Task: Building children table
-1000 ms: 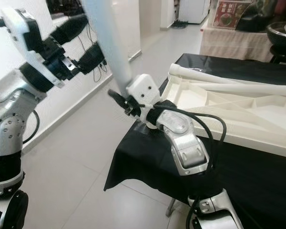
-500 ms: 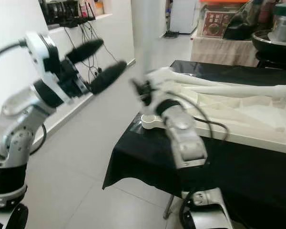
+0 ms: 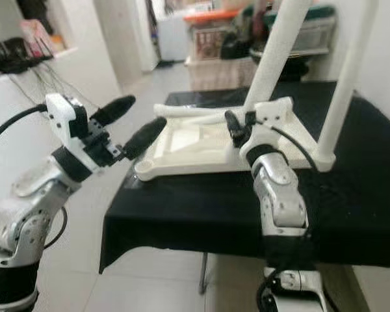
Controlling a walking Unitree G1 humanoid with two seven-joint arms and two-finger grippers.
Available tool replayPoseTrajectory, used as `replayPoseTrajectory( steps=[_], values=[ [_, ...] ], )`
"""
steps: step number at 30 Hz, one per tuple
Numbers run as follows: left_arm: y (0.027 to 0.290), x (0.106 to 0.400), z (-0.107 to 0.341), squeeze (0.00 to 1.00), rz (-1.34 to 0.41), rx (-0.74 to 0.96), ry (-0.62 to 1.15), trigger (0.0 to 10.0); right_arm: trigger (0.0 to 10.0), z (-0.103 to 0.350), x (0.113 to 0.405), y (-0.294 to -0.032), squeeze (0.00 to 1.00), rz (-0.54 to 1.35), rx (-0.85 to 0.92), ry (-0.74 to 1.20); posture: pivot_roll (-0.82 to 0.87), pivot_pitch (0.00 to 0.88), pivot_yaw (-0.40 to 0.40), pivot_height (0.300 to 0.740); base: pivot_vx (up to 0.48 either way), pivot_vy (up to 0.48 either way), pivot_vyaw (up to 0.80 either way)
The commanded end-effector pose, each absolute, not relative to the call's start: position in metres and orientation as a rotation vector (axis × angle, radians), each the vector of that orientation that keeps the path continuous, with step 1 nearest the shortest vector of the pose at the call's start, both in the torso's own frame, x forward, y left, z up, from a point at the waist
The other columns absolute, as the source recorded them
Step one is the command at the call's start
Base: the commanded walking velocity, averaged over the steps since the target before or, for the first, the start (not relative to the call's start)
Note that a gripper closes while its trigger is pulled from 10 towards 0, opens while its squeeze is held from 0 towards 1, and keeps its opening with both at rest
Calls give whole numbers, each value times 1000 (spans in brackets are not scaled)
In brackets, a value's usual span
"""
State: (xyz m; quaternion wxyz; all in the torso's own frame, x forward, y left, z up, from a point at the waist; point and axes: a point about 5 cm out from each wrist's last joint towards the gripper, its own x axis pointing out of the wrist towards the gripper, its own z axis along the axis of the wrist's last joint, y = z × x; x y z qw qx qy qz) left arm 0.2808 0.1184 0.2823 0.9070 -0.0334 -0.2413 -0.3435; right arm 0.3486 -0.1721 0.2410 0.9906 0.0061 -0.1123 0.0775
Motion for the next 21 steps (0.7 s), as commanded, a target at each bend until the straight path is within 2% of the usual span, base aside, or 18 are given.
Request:
replayPoseTrajectory(
  steps=[1,12,16,21],
  values=[
    [125,282,276,0,-659,-64,-475,10000,10000,244,346,-164,0,183,-3,-235,-38,23,74,740,0,0,0],
    [124,280,263,0,-619,-63,-437,10000,10000,234,343,-155,0,211,-33,-204,-38,24,68,740,0,0,0],
    [116,278,264,0,-633,-77,-445,10000,10000,214,332,-127,0,337,-129,-148,-38,24,65,740,0,0,-800],
    [105,268,277,0,-771,-101,-491,10000,10000,210,330,-118,0,386,-238,-139,-40,18,64,740,0,0,-800]
  ],
)
